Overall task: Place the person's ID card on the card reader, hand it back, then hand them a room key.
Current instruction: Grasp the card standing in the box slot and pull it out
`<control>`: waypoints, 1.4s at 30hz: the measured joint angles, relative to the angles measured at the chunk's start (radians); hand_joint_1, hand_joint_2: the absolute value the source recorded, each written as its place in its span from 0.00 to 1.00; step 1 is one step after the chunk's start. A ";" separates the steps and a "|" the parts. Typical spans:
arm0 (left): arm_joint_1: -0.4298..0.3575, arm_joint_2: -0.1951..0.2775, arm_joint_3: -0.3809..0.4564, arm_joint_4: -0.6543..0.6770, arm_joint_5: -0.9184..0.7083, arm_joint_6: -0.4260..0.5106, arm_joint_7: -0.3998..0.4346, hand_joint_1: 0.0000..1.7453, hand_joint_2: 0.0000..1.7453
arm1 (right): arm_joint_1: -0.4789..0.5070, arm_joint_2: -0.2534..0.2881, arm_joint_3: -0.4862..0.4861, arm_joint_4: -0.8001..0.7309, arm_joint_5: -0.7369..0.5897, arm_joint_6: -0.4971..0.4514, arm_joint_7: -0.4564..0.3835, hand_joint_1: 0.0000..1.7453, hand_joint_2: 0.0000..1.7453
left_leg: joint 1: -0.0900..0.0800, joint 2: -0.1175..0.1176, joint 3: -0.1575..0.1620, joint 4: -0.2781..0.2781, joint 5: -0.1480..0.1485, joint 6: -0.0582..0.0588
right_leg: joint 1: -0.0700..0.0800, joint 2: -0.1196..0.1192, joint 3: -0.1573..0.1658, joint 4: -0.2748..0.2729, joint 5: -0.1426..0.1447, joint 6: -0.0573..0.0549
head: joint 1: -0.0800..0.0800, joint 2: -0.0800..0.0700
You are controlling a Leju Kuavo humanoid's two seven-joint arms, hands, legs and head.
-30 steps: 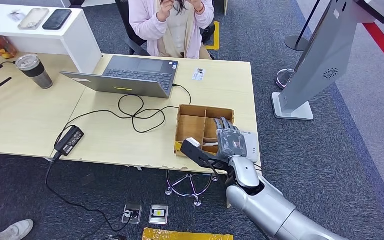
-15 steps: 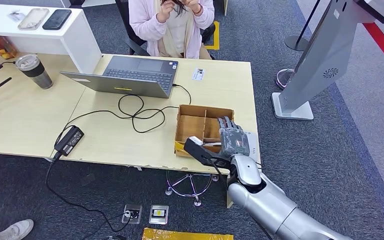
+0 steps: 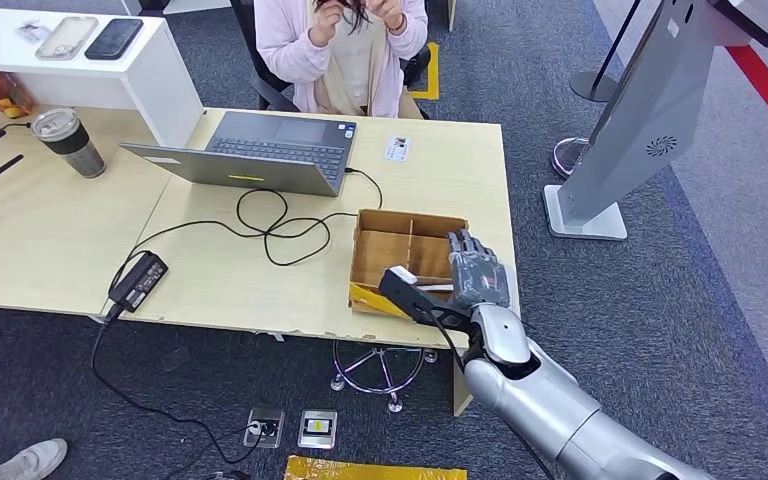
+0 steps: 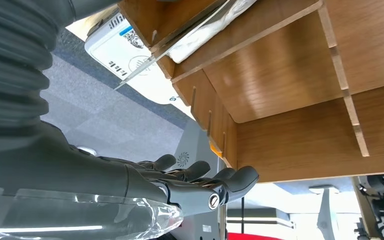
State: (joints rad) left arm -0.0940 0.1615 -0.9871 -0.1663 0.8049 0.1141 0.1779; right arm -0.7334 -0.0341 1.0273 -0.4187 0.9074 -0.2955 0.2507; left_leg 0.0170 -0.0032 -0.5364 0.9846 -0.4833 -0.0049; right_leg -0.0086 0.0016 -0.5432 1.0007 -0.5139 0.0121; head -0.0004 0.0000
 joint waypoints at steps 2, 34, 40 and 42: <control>0.000 0.000 -0.003 0.000 0.000 0.002 0.000 0.00 0.00 | 0.000 -0.001 0.000 0.003 0.000 -0.001 0.000 0.00 1.00 | 0.000 0.000 0.000 0.000 0.000 0.000 | 0.000 0.000 0.000 0.000 0.000 0.000 | 0.000 0.000; -0.001 0.007 -0.020 0.000 0.002 -0.007 0.000 0.00 0.00 | -0.002 -0.003 -0.001 0.029 0.005 -0.010 -0.003 1.00 1.00 | 0.000 0.000 0.000 0.000 0.000 0.000 | 0.000 0.000 0.000 0.000 0.000 0.000 | 0.000 0.000; -0.001 0.009 -0.021 0.000 0.002 -0.007 0.000 0.00 0.00 | -0.002 -0.005 -0.001 0.029 0.005 -0.017 0.001 1.00 1.00 | 0.000 0.000 0.000 0.000 0.000 0.000 | 0.000 0.000 0.000 0.000 0.000 0.000 | 0.000 0.000; -0.001 0.010 -0.021 0.000 0.002 -0.008 0.000 0.00 0.00 | -0.003 -0.006 -0.001 0.029 0.006 -0.017 0.002 1.00 1.00 | 0.000 0.000 0.000 0.000 0.000 0.000 | 0.000 0.000 0.000 0.000 0.000 0.000 | 0.000 0.000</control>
State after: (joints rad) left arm -0.0953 0.1710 -1.0079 -0.1663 0.8068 0.1063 0.1781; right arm -0.7363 -0.0402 1.0266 -0.3899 0.9131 -0.3120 0.2527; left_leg 0.0170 -0.0032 -0.5364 0.9846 -0.4833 -0.0049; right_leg -0.0086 0.0016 -0.5431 1.0006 -0.5139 0.0121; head -0.0004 0.0000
